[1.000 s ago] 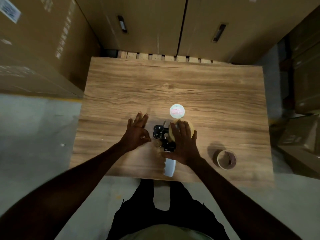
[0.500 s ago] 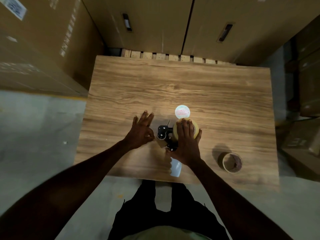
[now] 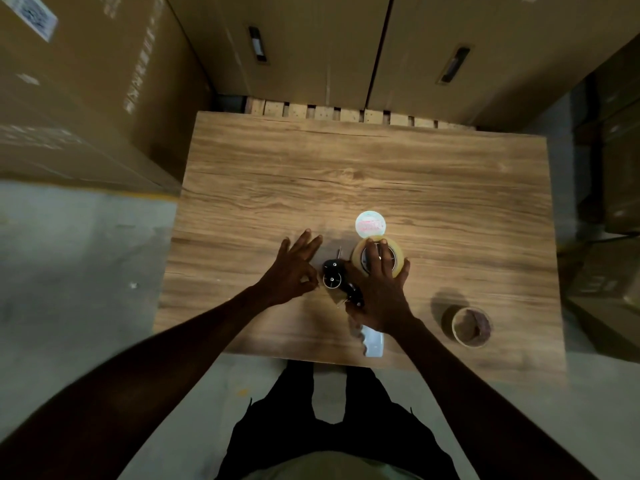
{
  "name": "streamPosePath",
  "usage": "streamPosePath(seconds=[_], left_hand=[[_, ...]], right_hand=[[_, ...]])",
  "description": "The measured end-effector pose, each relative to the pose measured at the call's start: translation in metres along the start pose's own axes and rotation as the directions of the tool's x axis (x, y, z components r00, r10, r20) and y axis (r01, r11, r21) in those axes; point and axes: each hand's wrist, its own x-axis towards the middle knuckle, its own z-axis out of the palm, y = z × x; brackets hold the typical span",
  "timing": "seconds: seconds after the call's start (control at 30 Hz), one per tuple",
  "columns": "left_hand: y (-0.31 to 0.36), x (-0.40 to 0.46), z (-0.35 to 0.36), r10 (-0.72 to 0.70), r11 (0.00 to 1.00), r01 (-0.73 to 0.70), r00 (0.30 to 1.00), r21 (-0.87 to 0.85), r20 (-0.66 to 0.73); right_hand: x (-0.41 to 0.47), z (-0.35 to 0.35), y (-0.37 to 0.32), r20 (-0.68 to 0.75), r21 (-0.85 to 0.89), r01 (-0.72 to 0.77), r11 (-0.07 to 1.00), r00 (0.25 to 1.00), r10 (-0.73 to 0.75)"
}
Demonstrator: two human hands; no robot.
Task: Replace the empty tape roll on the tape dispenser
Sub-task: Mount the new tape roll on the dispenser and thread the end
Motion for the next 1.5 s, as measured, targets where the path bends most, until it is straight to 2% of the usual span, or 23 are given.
streamPosePath(seconds=[0.2,0.37,0.67,0.97,1.13,1.23,1.5], left_hand=[[0.001,0.003,0.002,0.039,0.998,-0.040,0.999,0.053,0.029],[-0.001,0.006,0.006,0.030,0.999,-0.030,0.999,0.014,0.028],[-0.009,0.008,0.002,-0.006,1.000,0.006,0.999,-0.018,0.037],[-0.018,0.012,-0.003,-0.017,1.000,0.017,0.999,-0.010,0.043],[-0.022,0.011,-0.008,-0.041,0.999,0.041,0.998,-0.008,0.049],[-0.026,0.009,-0.008,-0.054,0.998,0.055,0.998,-0.028,0.045],[-0.026,0.013,-0.014,-0.063,0.995,0.066,0.997,-0.079,0.034]], right_hand=[[-0.003,0.000,0.007,-0.001,-0.038,0.045,0.998,0.999,-0.045],[-0.002,-0.002,0.013,0.021,-0.057,0.071,0.996,0.997,-0.070],[-0.001,0.001,0.001,-0.039,-0.011,0.000,1.000,0.999,0.000],[0.021,-0.017,-0.009,0.037,-0.056,-0.082,0.995,0.996,0.084],[0.036,-0.016,-0.020,0.105,-0.066,0.020,0.998,0.994,-0.013],[0.040,-0.017,-0.021,0.126,-0.060,0.024,0.998,0.992,-0.017],[0.045,-0.013,-0.018,0.060,-0.037,0.023,0.999,0.998,-0.021]])
